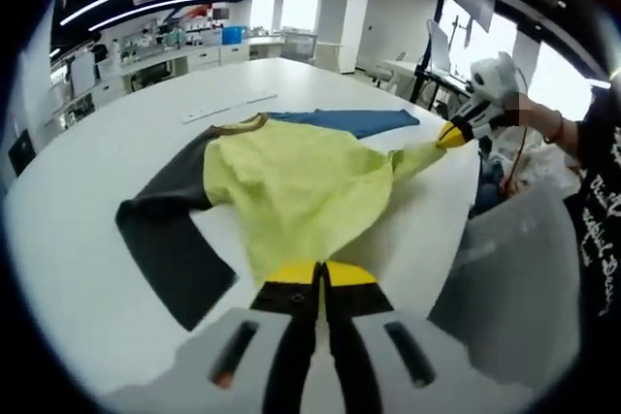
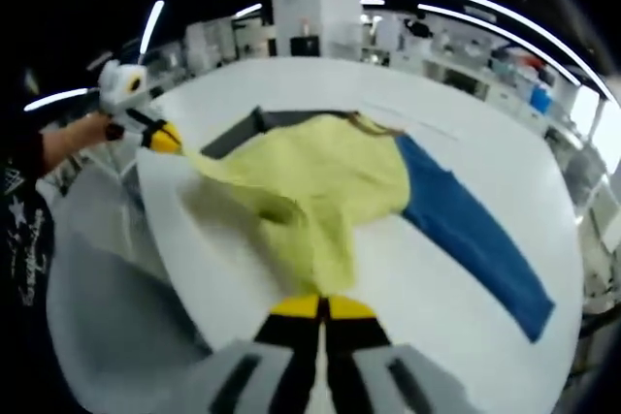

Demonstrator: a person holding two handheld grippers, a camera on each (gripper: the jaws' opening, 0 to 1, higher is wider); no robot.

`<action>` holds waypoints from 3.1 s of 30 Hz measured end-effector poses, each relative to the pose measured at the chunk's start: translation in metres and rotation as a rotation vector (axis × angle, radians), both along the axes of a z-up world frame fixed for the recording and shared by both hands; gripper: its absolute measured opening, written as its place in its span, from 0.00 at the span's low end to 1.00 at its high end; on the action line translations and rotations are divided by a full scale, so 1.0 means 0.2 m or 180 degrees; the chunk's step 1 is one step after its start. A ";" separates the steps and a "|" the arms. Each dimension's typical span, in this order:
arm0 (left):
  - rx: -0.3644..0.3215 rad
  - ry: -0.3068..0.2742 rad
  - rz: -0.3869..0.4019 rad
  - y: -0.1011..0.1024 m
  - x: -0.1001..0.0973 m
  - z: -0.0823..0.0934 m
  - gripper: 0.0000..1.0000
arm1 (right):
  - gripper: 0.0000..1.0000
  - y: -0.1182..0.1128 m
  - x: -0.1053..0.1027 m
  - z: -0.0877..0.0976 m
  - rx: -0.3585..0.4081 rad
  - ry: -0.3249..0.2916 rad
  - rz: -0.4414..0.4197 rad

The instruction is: Fold the garment on the visible template until the final outline fits inside the template.

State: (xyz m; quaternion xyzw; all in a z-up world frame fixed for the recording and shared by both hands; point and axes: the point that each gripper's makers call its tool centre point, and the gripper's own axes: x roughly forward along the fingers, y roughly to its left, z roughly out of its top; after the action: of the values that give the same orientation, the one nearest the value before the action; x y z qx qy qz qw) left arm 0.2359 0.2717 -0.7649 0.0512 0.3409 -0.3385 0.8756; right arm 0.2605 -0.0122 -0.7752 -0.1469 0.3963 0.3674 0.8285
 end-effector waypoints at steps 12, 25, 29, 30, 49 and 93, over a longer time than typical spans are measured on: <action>-0.0027 0.0342 0.0176 0.03 -0.19 -0.12 0.00 | 0.00 -0.09 -0.09 -0.09 -0.0110 0.0086 -0.0086; 0.0022 0.0810 0.0166 -0.04 -0.34 -0.27 0.00 | 0.00 -0.15 -0.19 -0.21 -0.0133 0.0227 -0.0243; 0.0104 0.0867 0.0135 -0.04 -0.35 -0.30 0.00 | 0.00 -0.15 -0.21 -0.24 -0.0136 0.0236 -0.0254; 0.0125 0.0869 0.0116 -0.04 -0.35 -0.30 0.00 | 0.00 -0.15 -0.21 -0.26 -0.0155 0.0229 -0.0250; 0.0161 0.0942 0.0128 -0.04 -0.38 -0.35 0.00 | 0.00 -0.19 -0.25 -0.34 -0.0305 0.0306 -0.0220; -0.0551 0.0010 0.0675 0.08 -0.12 -0.07 0.92 | 0.97 -0.33 -0.01 -0.11 0.0348 0.0004 -0.1076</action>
State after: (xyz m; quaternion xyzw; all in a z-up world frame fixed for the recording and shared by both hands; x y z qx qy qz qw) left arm 0.2113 0.2871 -0.7788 -0.0614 0.3153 -0.2723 0.9070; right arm 0.2586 -0.0782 -0.7970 -0.0326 0.3954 0.2440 0.8849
